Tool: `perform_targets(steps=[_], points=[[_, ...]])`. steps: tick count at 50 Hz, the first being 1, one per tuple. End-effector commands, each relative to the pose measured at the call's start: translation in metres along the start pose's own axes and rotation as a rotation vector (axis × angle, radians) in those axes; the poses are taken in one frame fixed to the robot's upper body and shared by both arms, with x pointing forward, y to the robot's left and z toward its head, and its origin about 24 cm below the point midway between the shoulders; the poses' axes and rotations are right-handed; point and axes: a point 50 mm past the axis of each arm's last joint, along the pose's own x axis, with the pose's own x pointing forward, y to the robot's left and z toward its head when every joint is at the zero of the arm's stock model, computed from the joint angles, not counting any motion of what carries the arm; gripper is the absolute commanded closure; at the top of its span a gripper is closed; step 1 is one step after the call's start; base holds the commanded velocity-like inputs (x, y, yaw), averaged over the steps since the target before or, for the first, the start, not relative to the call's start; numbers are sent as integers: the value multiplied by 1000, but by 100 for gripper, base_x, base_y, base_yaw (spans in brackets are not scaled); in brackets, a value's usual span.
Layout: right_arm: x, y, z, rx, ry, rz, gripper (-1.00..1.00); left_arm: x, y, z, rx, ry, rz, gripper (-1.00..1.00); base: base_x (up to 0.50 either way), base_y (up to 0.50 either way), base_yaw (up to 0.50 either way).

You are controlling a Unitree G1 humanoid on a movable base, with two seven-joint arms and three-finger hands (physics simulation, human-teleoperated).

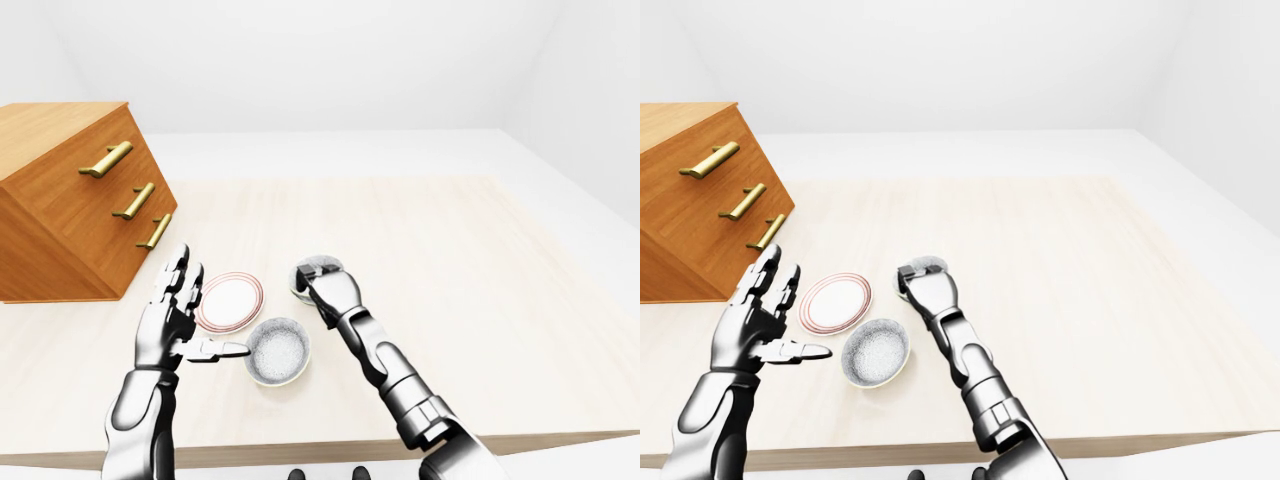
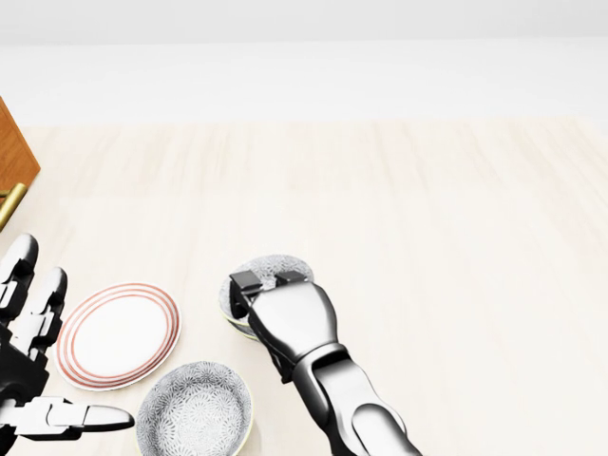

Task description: Stack the bowl at the front on the bowl in the middle.

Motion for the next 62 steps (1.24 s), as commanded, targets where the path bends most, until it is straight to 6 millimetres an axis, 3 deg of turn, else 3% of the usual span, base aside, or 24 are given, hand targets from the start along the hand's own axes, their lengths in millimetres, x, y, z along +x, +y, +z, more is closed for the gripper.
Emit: perform_targets(steps=[1,3,4,12,14,18,23,28,41,45,52,56,62], points=[[5,1,1,15,1,-26,100,-1,1,0,-1,0,0,-100,0,0,0],[5,0,1,13,2,-36,-25,-1,2,0,-2,2,1,-100,0,0,0],[5,-1,1,16,1,-34,-100,-1,2,0,-2,2,1,-100,0,0,0],[-4,-15,13,35,-35,-55,-100,1,2,-4,-7,15,2,-100,0,0,0],[-13,-35,26,58,-74,-75,-100,1,2,-4,-8,16,3,-100,0,0,0],[-29,-52,38,83,-115,-103,-100,1,2,-6,-9,22,4,-100,0,0,0],[-49,-93,51,82,-170,-187,-100,1,1,-5,-7,23,3,-100,0,0,0],[-55,-114,49,83,-160,-235,-100,1,-1,-4,-4,18,1,-100,0,0,0],[-69,-131,29,136,-98,-274,-100,1,-5,8,17,-30,-5,-100,0,0,0],[-81,-147,22,244,-86,-303,-100,2,-6,16,27,-66,-6,-100,0,0,0],[-122,-183,25,389,-269,-432,-100,2,-6,28,42,-118,-1,-100,0,0,0],[-142,-193,24,438,-350,-492,-100,2,-7,38,50,-161,3,-100,0,0,0],[-156,-190,14,548,-381,-522,-100,2,-9,47,56,-199,7,-100,0,0,0]])
